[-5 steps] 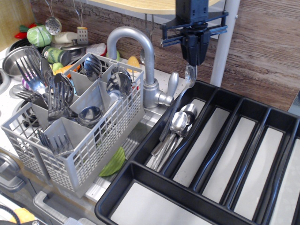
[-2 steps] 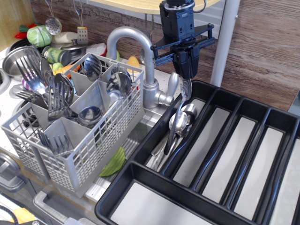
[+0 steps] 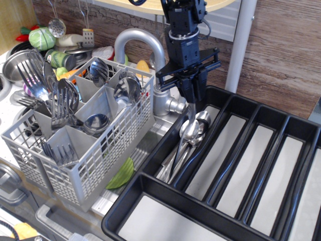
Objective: Put small spoon from basket to tray
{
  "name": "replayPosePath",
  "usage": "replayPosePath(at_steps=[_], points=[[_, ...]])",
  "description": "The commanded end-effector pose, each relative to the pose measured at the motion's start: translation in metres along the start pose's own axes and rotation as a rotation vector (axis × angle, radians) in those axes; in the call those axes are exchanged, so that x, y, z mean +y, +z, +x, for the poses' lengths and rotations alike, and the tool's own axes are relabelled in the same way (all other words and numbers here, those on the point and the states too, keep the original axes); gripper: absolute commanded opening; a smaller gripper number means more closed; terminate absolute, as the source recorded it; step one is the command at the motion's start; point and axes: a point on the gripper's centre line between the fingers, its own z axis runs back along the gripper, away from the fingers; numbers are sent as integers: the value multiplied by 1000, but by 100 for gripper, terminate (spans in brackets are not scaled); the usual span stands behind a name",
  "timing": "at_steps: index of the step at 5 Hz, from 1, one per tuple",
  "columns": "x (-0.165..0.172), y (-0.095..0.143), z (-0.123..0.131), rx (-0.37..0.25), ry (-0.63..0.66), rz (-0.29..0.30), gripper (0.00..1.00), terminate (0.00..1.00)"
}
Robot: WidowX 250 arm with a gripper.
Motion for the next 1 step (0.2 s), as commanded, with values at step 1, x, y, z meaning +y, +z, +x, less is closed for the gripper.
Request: replayPosePath(at_steps=[1], points=[[-7, 20, -1, -36, -33, -51, 100, 100]])
